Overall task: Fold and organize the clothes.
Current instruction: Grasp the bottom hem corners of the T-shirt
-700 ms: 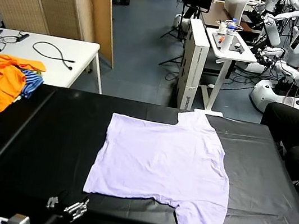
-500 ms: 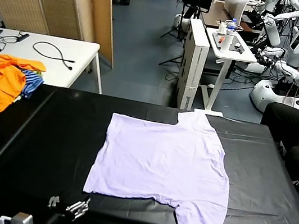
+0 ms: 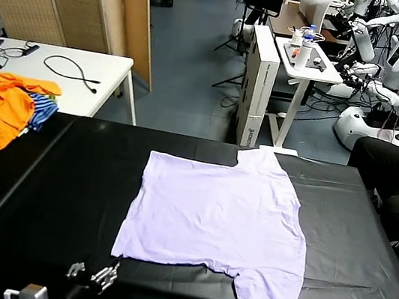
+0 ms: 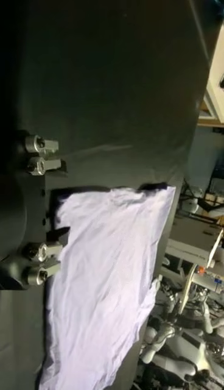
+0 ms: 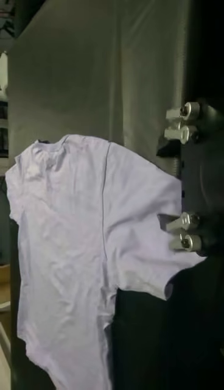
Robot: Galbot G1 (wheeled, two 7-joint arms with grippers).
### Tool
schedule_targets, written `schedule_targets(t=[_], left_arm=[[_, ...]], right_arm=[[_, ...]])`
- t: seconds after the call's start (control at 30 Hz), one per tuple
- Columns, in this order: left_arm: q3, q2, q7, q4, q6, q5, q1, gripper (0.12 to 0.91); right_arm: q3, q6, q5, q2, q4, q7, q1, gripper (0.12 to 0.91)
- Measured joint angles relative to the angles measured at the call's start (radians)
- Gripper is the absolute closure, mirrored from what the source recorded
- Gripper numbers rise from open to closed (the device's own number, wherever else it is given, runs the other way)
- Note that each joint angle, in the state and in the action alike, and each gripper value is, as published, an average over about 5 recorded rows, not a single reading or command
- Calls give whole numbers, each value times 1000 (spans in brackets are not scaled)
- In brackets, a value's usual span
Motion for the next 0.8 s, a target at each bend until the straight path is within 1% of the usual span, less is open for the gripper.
schedule_targets(t=[0.07, 0.1, 0.17, 0.33, 0.47, 0.53, 0.67, 0.8], left_arm=[[1, 0, 0, 0, -1, 1, 3, 727], [2, 0, 0, 1, -2, 1, 4, 764], [2, -1, 0, 0, -4, 1, 7, 805], [0, -3, -4, -12, -8, 1, 16, 841], [-8, -11, -15, -29, -8, 1, 31, 878], [-16, -15, -21, -41, -9, 0, 43, 883], [-34, -19, -27, -69, -20, -1, 77, 884], [-48, -27, -28, -105, -41, -1, 121, 884]], right_arm=[[1, 2, -2, 0, 3, -1, -3, 885], [2, 3, -2, 0, 5, -1, -5, 885], [6, 6, -2, 0, 11, 0, -11, 885], [26, 8, -1, 1, 38, 21, -36, 885], [39, -2, 3, -1, 66, 48, -61, 885], [44, -7, 4, -1, 83, 56, -77, 885], [46, -21, 9, -1, 113, 59, -98, 885], [53, -30, 34, -3, 132, 51, -90, 885]])
